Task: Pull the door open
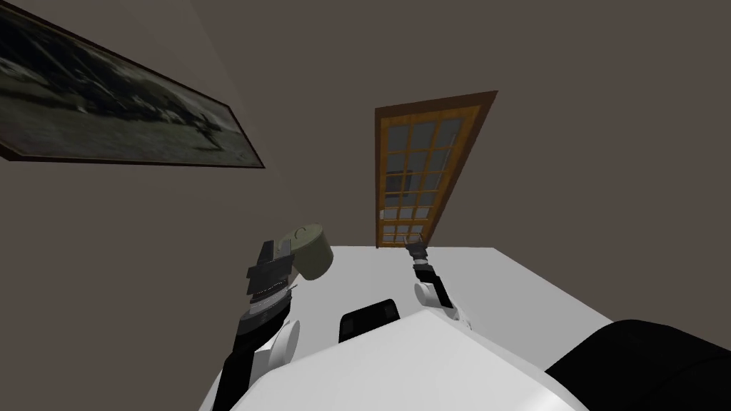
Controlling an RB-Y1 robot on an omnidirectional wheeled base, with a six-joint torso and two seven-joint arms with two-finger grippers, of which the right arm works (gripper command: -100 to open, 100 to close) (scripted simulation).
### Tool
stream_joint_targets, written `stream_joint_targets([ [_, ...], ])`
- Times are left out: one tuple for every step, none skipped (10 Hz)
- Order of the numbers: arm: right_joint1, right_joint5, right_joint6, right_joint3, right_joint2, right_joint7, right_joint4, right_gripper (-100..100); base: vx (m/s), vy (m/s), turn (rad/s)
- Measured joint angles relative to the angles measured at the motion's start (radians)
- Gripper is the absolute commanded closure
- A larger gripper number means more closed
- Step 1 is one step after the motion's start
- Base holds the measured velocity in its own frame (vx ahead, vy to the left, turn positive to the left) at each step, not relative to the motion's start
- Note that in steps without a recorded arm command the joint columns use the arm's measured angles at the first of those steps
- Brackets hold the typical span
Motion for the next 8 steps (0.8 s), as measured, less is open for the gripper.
stream_joint_targets([
  [-0.003, -0.020, -0.008, 0.001, -0.005, -0.019, 0.019, -100, 0.099, -0.032, 0.146],
  [-0.007, -0.040, -0.018, 0.003, -0.008, -0.039, 0.042, -100, 0.101, -0.030, 0.197],
  [-0.012, -0.059, -0.031, 0.006, -0.011, -0.058, 0.067, -100, 0.087, -0.037, 0.211],
  [-0.023, -0.078, -0.045, 0.007, -0.015, -0.078, 0.099, -100, 0.087, -0.045, 0.200],
  [-0.024, -0.099, -0.052, 0.008, -0.019, -0.096, 0.115, -100, 0.091, -0.042, 0.219],
  [-0.034, -0.118, -0.062, 0.009, -0.022, -0.115, 0.143, -100, 0.097, -0.037, 0.181],
  [-0.043, -0.139, -0.075, 0.010, -0.031, -0.138, 0.175, -100, 0.101, -0.026, 0.199],
  [-0.042, -0.160, -0.082, 0.010, -0.034, -0.158, 0.188, -100, 0.088, -0.036, 0.179],
])
